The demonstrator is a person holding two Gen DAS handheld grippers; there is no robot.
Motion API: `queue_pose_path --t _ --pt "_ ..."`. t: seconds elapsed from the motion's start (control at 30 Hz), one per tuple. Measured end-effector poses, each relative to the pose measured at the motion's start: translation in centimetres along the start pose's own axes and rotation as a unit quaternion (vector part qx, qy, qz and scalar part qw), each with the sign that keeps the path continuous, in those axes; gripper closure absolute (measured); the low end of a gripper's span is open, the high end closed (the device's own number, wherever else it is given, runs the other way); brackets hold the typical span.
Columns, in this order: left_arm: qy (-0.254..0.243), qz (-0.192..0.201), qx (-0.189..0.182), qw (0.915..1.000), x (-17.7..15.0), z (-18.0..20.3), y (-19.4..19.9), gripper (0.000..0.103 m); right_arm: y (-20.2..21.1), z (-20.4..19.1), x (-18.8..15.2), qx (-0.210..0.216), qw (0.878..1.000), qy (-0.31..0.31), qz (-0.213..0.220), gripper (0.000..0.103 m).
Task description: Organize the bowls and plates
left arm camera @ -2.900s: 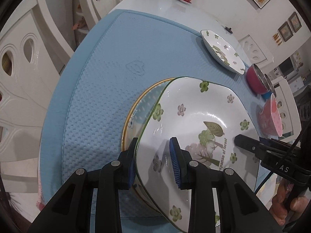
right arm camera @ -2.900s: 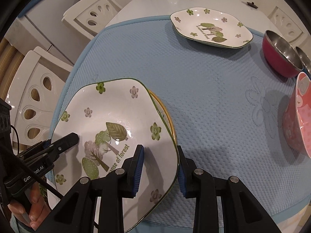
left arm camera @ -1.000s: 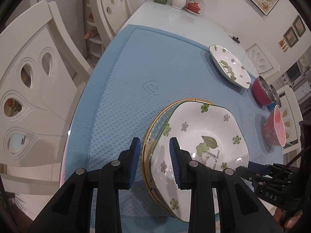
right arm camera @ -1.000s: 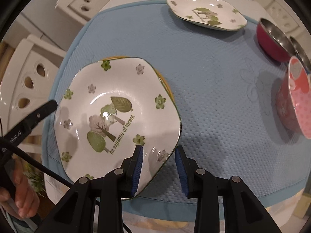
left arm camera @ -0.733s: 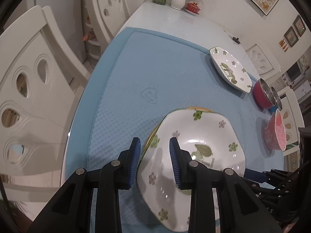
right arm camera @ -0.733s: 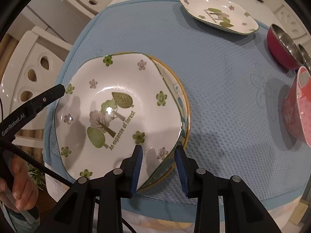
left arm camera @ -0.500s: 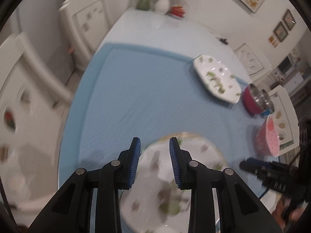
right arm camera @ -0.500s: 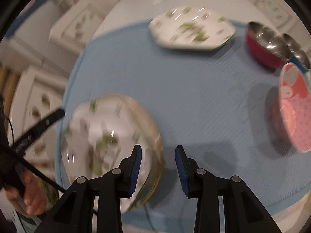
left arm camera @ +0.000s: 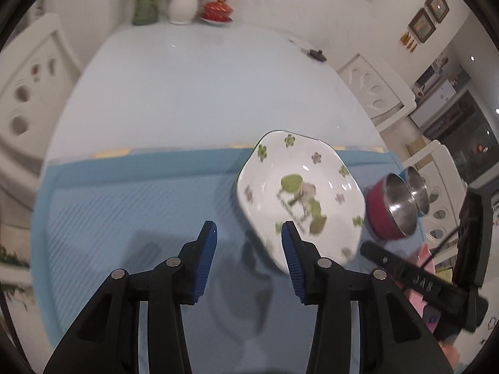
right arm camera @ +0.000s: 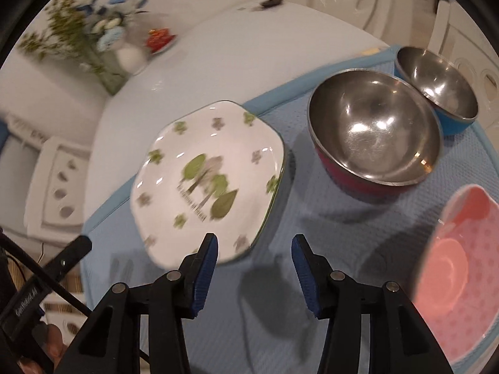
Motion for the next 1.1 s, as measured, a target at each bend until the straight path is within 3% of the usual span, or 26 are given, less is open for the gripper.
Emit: queue_pose_path --t 0.23,0.33,0.47,0.53,0.6,0.7,0.9,1.1 --pt "0.004 -0.045 -0.005 0.999 1.4 -0.1 -5.8 0.062 -3.5 1.0 1.3 -0.034 0.999 -0.014 -0.009 0.057" --pt "0.005 -0.066 -0.015 0.9977 1.6 -0.3 -7.8 0.062 -5.1 1.4 1.7 -0.031 0.999 -0.021 -0.021 0.058" --pt "-0.002 -0.072 -0.031 0.9969 2.2 -0.2 -9.3 0.064 -5.6 1.1 2.9 -0.02 1.0 -0.01 -0.003 0.065" --pt "-0.004 -0.065 -0.04 0.997 2.8 0.0 -9.4 0.065 -5.9 0.7 3.3 -0.013 1.0 0.001 -0.003 0.069" --pt "-0.004 -0.062 -0.049 0.9969 3.1 0.2 -9.4 0.075 -6.1 0.2 3.4 -0.01 1.0 0.012 -0.003 0.071" --pt "-0.016 -0.046 -0.027 0.9984 3.2 0.0 -9.1 0.082 -6.2 -0.2 3.2 -0.033 0.998 0.05 0.003 0.071" --pt "-0.026 -0.025 0.003 0.9993 1.7 -1.3 -6.8 0.083 -5.7 -1.5 2.1 -0.053 0.992 0.118 0.009 0.072" --pt "0.031 -0.024 0.015 0.9991 -1.2 -6.0 -3.2 0.084 -5.0 -4.6 -2.0 -0.02 0.983 0.177 -0.036 0.072"
Point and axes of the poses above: each gripper's, at about its wrist camera, not at the fingertips, and y roughly against the way its jaws point, z to its right, x to its top, the point moved 9 cm from there along -y, roughly the way its jaws point
